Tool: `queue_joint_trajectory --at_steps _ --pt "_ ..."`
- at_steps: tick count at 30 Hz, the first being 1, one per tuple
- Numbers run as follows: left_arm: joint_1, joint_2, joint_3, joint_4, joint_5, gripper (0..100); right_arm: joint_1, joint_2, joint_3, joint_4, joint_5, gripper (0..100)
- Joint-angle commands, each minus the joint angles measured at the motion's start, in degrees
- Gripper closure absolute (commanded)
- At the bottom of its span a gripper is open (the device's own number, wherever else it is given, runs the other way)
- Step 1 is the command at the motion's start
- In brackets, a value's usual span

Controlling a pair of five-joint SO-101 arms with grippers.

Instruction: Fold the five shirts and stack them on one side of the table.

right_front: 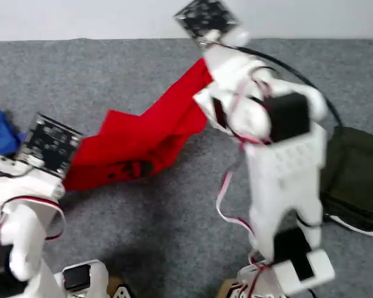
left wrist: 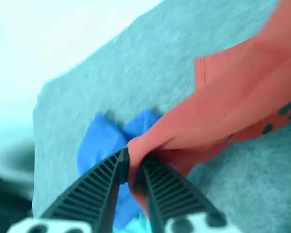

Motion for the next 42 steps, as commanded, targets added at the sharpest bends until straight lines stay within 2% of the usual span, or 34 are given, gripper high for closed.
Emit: queue_joint_trajectory --at_steps 1,6,13,20,29,37,42 --pt "6.0 -0.4 -2.1 1.0 0.4 100 3.2 -8.5 0.8 2.3 0.2 98.5" --pt "8.4 -0.4 -5.3 0.8 0.4 100 7.3 -17.5 1.8 2.3 0.4 98.5" --pt "8.2 -0.4 -11.5 0.7 0.6 100 12.1 -27.8 1.8 2.3 0.4 98.5" --pt "8.4 -0.4 -11.3 1.5 0.6 100 16.0 -35.0 1.8 2.3 2.0 98.6" --pt "8.5 -5.6 -11.4 1.4 0.5 100 21.2 -41.4 1.7 2.2 9.3 98.7" --pt "8.4 -14.5 -11.2 1.3 0.4 100 23.2 -45.0 1.3 0.9 10.1 98.7" --pt "8.1 -16.6 -6.8 1.3 0.4 100 25.5 -45.2 1.3 -2.8 15.5 98.7"
